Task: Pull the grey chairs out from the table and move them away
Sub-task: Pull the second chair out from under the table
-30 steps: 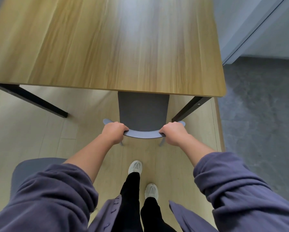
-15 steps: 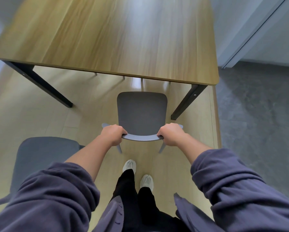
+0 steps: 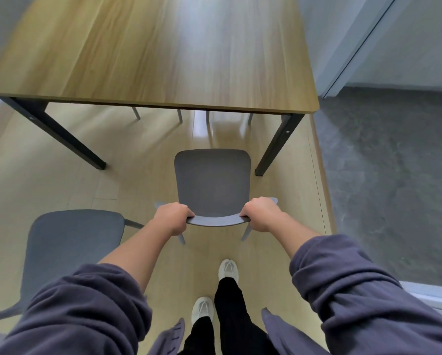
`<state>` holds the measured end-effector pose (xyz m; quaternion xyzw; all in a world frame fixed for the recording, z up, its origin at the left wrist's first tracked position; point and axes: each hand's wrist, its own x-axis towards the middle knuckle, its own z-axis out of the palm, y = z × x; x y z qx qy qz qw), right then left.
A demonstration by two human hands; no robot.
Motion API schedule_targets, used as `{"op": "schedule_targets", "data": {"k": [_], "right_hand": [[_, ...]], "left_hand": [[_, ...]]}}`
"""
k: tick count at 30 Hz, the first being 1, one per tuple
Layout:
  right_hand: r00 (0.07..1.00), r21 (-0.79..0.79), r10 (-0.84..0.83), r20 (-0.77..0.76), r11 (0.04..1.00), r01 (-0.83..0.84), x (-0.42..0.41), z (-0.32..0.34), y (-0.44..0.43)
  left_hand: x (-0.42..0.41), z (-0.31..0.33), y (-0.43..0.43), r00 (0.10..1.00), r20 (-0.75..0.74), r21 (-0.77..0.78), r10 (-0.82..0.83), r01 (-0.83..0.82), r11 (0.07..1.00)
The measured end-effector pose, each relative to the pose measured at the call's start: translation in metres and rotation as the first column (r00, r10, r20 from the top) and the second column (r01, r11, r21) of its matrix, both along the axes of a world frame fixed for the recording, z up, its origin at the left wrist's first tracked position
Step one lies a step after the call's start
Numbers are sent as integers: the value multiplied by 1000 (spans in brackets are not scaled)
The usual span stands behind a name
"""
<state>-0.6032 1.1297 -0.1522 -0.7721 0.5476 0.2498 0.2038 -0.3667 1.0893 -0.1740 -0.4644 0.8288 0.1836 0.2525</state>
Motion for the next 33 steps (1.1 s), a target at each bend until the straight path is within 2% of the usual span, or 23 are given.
{"op": "schedule_targets", "data": {"k": [17, 33], "right_hand": [[995, 24, -98, -2, 995, 98, 36, -8, 115], [1000, 7, 6, -12, 1000, -5, 54, -13, 225]], "left_hand": [[33, 4, 98, 997, -10, 39, -79, 79, 996], [54, 3, 223, 1000, 13, 13, -10, 9, 1000]]}}
